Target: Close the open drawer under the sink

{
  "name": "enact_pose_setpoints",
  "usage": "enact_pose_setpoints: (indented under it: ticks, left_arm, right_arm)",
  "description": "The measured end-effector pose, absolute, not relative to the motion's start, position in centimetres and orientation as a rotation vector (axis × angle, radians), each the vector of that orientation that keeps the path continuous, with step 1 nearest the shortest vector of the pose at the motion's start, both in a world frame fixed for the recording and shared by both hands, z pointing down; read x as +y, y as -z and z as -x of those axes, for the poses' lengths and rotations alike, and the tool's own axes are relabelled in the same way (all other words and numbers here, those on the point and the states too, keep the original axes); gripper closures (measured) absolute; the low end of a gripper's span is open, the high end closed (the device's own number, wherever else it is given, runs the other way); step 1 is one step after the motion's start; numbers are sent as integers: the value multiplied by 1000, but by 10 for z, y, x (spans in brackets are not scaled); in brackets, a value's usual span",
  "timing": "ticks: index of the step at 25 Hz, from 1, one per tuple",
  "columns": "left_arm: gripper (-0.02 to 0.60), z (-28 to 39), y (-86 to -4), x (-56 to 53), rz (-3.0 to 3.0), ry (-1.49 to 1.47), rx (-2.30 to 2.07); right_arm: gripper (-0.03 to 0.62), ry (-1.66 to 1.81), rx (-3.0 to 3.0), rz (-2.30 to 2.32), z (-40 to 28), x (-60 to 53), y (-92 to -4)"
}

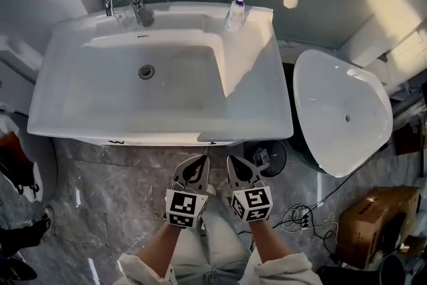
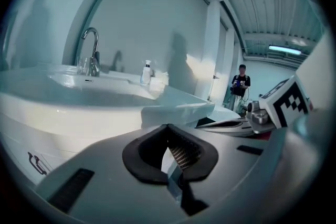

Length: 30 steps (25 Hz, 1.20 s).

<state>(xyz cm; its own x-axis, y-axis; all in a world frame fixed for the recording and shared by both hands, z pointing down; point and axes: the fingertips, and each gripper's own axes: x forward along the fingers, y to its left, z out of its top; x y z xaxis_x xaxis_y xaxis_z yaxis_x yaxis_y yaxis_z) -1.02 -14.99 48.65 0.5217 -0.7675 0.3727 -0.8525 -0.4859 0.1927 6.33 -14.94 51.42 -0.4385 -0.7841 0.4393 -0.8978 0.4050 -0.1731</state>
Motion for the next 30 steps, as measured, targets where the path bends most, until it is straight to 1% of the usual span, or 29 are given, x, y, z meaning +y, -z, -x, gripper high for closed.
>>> enact_pose_setpoints:
  ticks: [9,13,18,23,30]
  left_arm:
    - [566,4,-376,-163,-2479,-170,-1382]
    - [566,6,-318,-175,-2520,-88,-1396]
    - [566,-2,-265,-174,-2590,-66,-1368]
    - [566,-7,-224,-170,-2614,-14,-1373]
    - [566,-12,-204,-155,-2648,-7,-1353]
  right_arm:
    - [583,-507,-2554,-1469,-69,-168,-387]
    - [583,-430,-2655,-1436,-64,-181,-323]
    - [583,-346,-2759,-1337,-55,-180,-261]
    - [585,-318,-2840,-1268,-54,-170,-216]
    - [585,-318,-2865,-1248,-59,-148,-200]
